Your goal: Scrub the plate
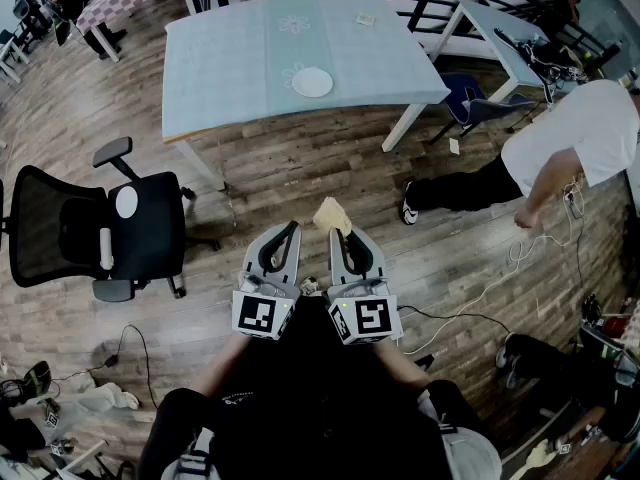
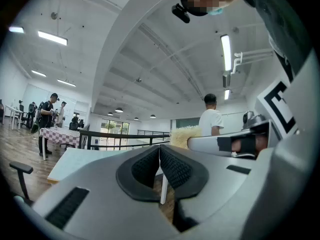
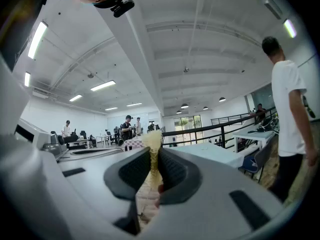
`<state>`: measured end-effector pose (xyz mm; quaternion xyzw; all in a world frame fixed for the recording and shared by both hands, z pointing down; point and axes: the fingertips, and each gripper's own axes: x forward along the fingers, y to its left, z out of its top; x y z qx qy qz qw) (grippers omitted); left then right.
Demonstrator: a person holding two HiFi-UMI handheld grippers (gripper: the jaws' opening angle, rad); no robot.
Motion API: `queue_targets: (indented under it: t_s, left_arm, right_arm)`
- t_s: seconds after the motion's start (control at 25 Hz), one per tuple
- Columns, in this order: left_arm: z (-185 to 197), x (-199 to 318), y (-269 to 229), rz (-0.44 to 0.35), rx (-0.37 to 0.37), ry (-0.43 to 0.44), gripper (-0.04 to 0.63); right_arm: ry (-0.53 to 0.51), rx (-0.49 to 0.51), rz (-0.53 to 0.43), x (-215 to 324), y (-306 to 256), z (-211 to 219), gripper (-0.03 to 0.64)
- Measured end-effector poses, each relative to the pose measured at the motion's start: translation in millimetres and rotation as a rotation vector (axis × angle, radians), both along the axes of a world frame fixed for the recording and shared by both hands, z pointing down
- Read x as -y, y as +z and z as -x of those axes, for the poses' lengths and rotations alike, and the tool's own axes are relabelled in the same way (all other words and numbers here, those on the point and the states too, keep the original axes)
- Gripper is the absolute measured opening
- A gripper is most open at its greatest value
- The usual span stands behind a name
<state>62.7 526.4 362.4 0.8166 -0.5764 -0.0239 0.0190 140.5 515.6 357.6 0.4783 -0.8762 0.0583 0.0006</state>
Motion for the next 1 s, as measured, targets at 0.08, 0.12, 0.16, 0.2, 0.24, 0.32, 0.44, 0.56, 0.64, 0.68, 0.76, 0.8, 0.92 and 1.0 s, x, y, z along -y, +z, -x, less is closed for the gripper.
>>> queue_targets:
  t_s: [0.08, 0.12, 0.16, 0.2, 0.24, 0.32, 0.44, 0.56, 0.64, 0.68, 0.76, 0.8, 0.92, 1.0]
  left_arm:
    - [-2.0, 1.2, 1.6, -0.002, -0.011, 0.006, 0.014]
    - [-2.2, 2.0, 2.5, -0.005, -0.013, 0.006, 0.014]
    - [-2.1, 3.0, 3.0, -0.008, -0.012, 0.005, 0.014]
    - [-2.3, 3.9, 3.0, -0.012, -0.011, 0.005, 0.014]
    - [-3.0, 4.4, 3.0, -0.014, -0.011, 0.006, 0.014]
    - [-4.6, 4.8, 4.3, -0.010, -0.012, 0.009, 0.014]
    - [-5.8, 5.3, 5.3, -0.003, -0.008, 0.012, 0.014]
    - [-5.9, 7.7, 4.5, -0.006, -0.007, 0.009, 0.014]
    - [-5.0, 9.8, 5.7, -0.003, -0.005, 0.005, 0.014]
    - [-4.8, 10.8, 6.3, 0.001, -0.004, 0.004, 0.014]
    - [-4.9, 12.1, 6.7, 0.006, -0.006, 0.000, 0.014]
    - [-5.1, 12.2, 6.8, 0.007, -0.006, -0.002, 0.014]
    - [-4.3, 10.4, 9.9, 0.016, -0.005, -0.015, 0.014]
    - [-2.1, 10.9, 12.5, 0.025, -0.006, -0.025, 0.014]
  right_arm:
    - [-0.005, -0.004, 0.002, 0.8, 1.6, 0.3, 0.051]
    - [-0.008, -0.005, 0.004, 1.3, 2.2, 0.6, 0.051]
    - [-0.010, -0.006, 0.005, 1.9, 2.6, 0.7, 0.051]
    - [-0.011, -0.006, 0.006, 2.5, 2.9, 0.8, 0.051]
    - [-0.012, -0.006, 0.006, 3.2, 3.2, 0.5, 0.051]
    - [-0.012, -0.006, 0.006, 4.5, 3.5, 0.2, 0.051]
    - [-0.018, -0.007, 0.005, 5.8, 3.6, 1.4, 0.049]
    - [-0.025, -0.007, 0.005, 7.7, 3.7, 2.4, 0.049]
    - [-0.025, -0.005, 0.009, 9.8, 4.7, 2.3, 0.049]
    - [-0.025, -0.005, 0.011, 10.9, 5.5, 2.1, 0.049]
    - [-0.027, -0.005, 0.016, 12.3, 6.5, 1.4, 0.049]
    - [-0.027, -0.004, 0.020, 12.3, 6.8, 0.7, 0.049]
    - [-0.031, 0.020, 0.038, 10.8, 8.2, -1.6, 0.051]
    - [-0.030, 0.053, 0.051, 13.1, 10.2, -2.4, 0.051]
